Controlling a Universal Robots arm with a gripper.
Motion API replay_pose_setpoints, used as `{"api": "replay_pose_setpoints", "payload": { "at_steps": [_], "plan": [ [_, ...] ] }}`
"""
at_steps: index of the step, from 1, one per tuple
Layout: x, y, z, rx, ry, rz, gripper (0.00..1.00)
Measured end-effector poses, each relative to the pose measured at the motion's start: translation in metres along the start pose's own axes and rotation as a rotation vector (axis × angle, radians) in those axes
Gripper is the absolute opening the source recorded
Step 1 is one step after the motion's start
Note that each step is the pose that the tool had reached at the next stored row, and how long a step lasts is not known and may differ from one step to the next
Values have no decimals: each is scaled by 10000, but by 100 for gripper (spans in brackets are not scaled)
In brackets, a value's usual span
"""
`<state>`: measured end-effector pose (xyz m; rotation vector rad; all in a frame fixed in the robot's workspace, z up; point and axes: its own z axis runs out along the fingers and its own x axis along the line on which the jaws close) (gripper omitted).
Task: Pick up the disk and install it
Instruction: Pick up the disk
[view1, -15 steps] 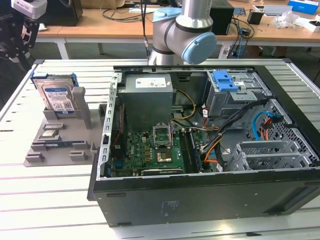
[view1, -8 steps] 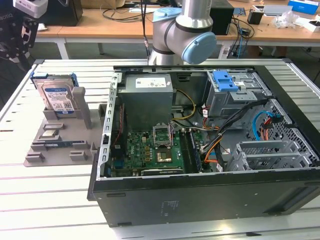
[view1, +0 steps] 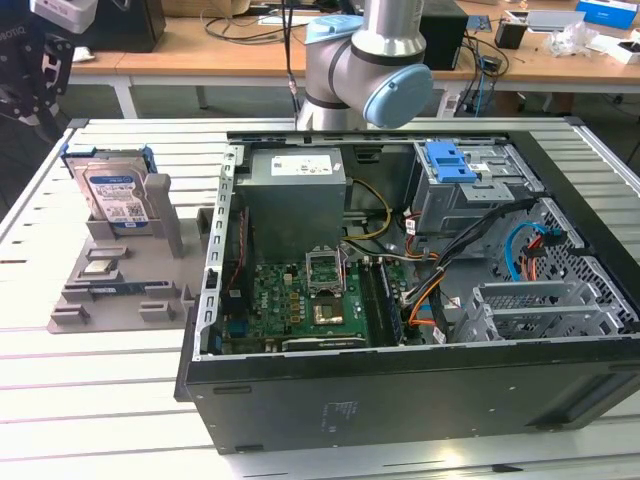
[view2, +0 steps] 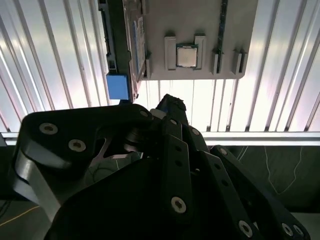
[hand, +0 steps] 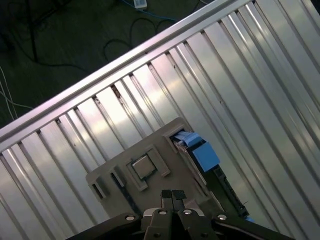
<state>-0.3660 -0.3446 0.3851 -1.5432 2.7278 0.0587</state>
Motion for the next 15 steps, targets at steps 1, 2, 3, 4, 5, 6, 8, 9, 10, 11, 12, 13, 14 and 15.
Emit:
{"api": "replay_pose_setpoints", "payload": {
  "at_steps": [1,2,3,4,5,6,8,9,10,11,12,13,14,15],
  "plan": [
    [0,0,0,-2,3,-83,11],
    [0,0,0,-4,5,-168,11],
    [0,0,0,-6,7,-248,11],
    [0,0,0,-9,11,-393,11],
    [0,0,0,-12,14,-474,11],
    [0,0,0,-14,16,-564,11],
    [0,0,0,-19,22,-744,11],
    [0,0,0,-23,27,-924,11],
    [0,0,0,-26,31,-1046,11],
    [0,0,0,-28,35,-1170,11],
    [0,0,0,-31,39,-1293,11],
    [0,0,0,-33,43,-1409,11],
    [0,0,0,-37,47,-1524,11],
    [0,0,0,-40,51,-1673,11]
  ]
}}
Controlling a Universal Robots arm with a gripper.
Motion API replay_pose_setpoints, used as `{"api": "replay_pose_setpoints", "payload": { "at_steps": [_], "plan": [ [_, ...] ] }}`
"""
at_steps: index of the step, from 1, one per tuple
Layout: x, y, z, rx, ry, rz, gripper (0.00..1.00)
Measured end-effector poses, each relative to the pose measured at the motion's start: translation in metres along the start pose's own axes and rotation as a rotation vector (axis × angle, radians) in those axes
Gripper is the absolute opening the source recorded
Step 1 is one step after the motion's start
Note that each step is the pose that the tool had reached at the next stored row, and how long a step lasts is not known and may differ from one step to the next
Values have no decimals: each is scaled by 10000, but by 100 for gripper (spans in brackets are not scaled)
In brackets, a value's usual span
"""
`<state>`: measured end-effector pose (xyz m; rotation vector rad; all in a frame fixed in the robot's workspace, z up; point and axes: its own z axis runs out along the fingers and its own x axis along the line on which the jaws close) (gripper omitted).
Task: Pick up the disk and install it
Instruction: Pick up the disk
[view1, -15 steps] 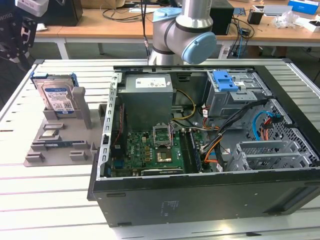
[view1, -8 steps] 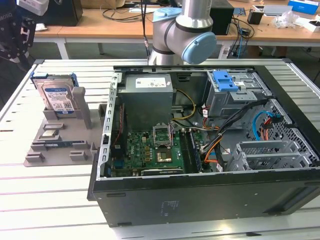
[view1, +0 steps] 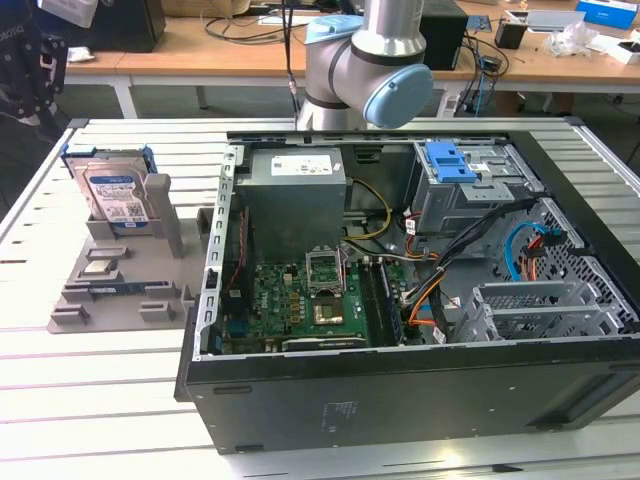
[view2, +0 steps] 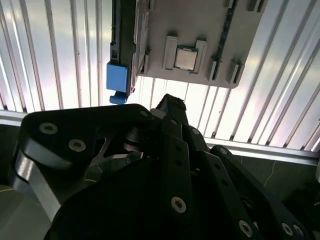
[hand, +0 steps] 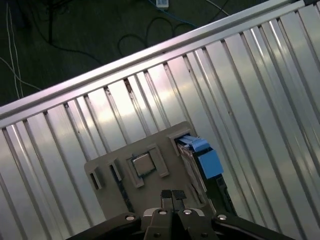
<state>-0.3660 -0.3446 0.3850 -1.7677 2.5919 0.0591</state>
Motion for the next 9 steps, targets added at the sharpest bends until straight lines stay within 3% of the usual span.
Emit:
{"api": "replay_pose_setpoints", "payload": {
  "at_steps": [9],
  "plan": [
    [0,0,0,-26,31,-1062,11]
  ]
}}
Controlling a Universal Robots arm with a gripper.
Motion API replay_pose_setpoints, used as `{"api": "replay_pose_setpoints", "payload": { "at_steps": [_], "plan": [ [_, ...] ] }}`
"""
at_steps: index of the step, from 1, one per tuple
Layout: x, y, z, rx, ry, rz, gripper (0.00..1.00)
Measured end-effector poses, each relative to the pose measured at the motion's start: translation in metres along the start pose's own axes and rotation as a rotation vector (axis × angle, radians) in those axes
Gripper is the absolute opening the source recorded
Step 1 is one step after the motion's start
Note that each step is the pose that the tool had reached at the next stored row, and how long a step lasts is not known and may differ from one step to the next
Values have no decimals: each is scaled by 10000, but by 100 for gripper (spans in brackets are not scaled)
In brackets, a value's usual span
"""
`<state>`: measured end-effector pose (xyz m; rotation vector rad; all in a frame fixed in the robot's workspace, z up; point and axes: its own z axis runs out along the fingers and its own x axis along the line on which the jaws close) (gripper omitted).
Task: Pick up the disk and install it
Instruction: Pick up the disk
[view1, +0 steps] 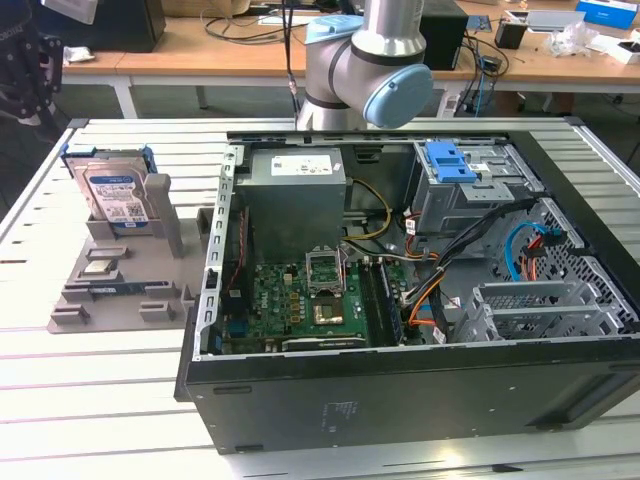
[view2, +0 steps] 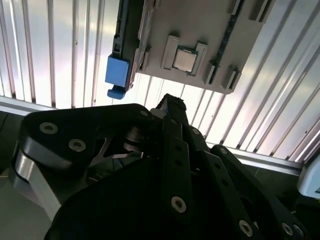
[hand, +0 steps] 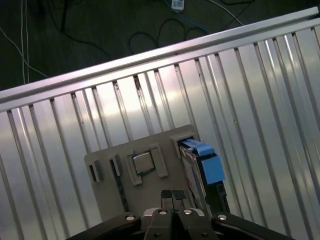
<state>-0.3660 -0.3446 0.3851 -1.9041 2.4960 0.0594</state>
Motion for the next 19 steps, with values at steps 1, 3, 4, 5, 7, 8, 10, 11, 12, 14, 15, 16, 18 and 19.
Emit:
{"api": "replay_pose_setpoints", "payload": {
  "at_steps": [1,3,4,5,7,8,10,11,12,14,15,16,18,19],
  "plan": [
    [0,0,0,-4,4,-168,11],
    [0,0,0,-13,16,-564,11],
    [0,1,0,-17,20,-685,11],
    [0,1,0,-19,23,-784,11],
    [0,0,0,-25,29,-1009,11],
    [0,0,0,-28,34,-1167,11],
    [0,0,0,-35,42,-1437,11],
    [0,0,0,-37,45,-1554,11],
    [0,0,0,-41,49,-1694,11],
    [0,0,0,-46,55,-1881,11],
    [0,0,0,-50,59,-2039,11],
    [0,0,0,-53,64,-2188,11],
    [0,0,0,-57,68,-2350,11],
    [0,0,0,-60,72,-2469,11]
  ]
}}
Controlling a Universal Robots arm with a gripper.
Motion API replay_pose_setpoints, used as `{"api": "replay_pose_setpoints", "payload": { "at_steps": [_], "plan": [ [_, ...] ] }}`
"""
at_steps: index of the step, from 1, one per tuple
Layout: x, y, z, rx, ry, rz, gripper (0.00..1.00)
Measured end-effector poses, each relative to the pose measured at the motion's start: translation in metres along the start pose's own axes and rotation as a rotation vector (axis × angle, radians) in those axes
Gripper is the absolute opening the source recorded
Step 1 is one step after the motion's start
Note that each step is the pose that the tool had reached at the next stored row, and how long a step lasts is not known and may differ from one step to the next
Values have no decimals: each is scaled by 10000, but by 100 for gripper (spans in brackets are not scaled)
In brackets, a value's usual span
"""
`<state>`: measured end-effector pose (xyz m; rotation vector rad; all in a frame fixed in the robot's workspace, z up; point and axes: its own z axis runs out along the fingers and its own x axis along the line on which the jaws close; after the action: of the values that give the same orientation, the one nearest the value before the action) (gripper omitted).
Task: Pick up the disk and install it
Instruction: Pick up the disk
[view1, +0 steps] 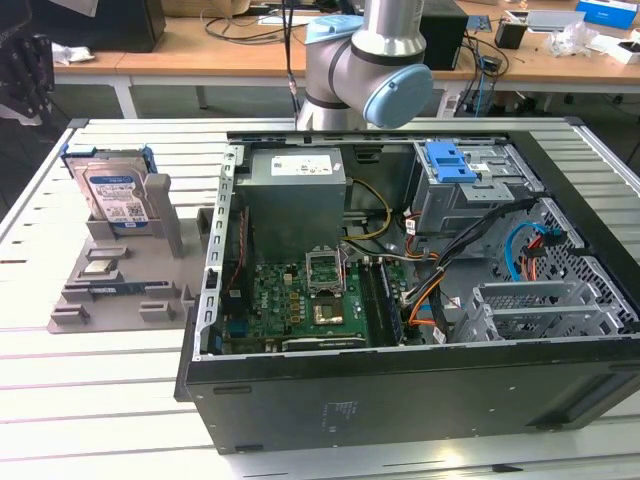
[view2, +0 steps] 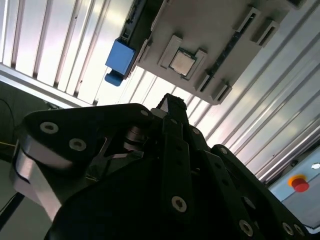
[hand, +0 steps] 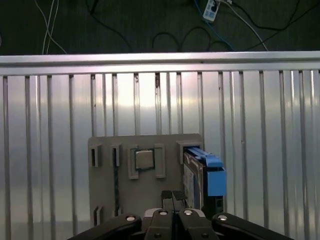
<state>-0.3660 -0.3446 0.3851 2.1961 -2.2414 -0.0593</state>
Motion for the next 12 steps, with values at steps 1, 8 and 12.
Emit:
{"api": "replay_pose_setpoints", "payload": {
  "at_steps": [1,8,12],
  "plan": [
    [0,0,0,-2,2,-87,11],
    [0,0,0,-7,9,-328,11],
    [0,0,0,-9,11,-359,11]
  ]
}}
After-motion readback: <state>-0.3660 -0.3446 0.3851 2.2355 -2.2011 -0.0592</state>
